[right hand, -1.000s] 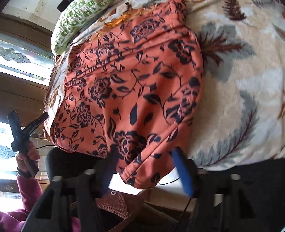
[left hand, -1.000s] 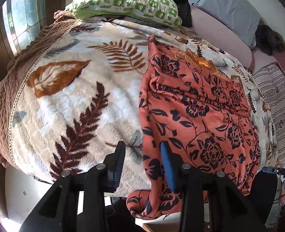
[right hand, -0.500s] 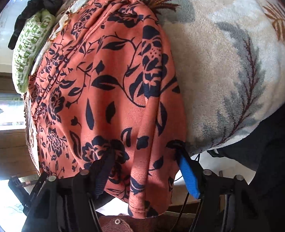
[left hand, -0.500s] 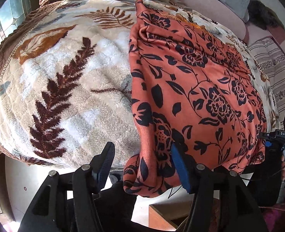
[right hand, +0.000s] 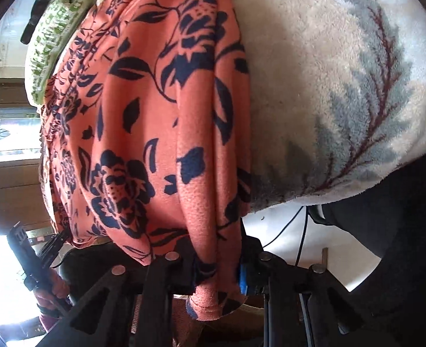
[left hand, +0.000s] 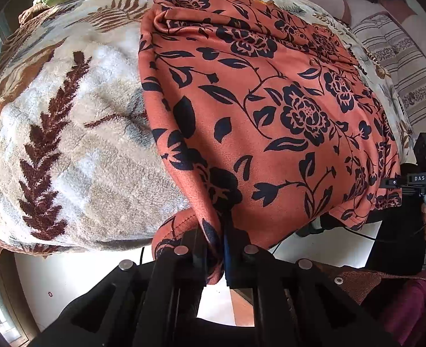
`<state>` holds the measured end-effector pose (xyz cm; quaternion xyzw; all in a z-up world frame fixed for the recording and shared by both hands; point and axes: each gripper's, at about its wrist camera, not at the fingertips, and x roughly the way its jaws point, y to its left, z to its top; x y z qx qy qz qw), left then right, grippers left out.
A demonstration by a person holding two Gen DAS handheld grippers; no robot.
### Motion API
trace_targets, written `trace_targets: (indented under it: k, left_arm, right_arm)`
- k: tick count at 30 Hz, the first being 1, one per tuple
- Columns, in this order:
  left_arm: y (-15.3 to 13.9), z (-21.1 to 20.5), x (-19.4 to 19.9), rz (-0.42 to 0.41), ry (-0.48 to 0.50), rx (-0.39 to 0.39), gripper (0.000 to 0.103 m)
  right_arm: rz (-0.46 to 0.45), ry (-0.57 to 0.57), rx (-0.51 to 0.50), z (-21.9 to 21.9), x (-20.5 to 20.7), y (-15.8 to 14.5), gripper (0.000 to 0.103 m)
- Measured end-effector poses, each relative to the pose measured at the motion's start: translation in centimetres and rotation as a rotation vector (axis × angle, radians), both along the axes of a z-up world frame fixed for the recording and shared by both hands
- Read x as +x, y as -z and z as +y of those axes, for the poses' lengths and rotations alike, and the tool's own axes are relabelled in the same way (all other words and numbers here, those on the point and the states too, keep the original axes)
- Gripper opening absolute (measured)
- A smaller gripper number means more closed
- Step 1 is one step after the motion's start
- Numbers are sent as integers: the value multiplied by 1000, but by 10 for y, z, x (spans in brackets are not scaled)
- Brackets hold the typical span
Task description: Fold small clothes
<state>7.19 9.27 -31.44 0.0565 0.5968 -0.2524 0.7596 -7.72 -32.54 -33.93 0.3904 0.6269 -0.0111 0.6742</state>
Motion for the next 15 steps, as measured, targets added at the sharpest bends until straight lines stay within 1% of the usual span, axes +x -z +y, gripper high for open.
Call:
trace_targets:
  k: [1,4,7,9,11,12,14,15]
  left_arm:
    - [-5,3,2,8,-3,-41,6]
    - [-31,12,14,11,-22,-200,6]
    - [-64,17,34,-15,-48,-366,6]
    - [-86,16,55,-40,-74,-448,6]
    - [-104,11,85,-64,-109,-510,6]
    - [-112,7,102,-78,-126,-530,6]
    - [-122,-1,142,-113,-168,-521,6]
    - [-122,-4,166,-112,-198,-511,6]
  right_arm:
    - [-15,-5,23,-2,-1,-5,11]
    - [-96,4,91,-12,0,-29,9]
    - [-223,60,199,-28,12,-60,9]
    - [-321,104,253,-42,28,-79,9]
    - [-417,161,294,-56,55,-95,9]
    - [-461,190,297,-65,71,-102,9]
    - [-539,231,277,-84,114,-117,9]
    - [-570,259,273,-94,135,-120,9]
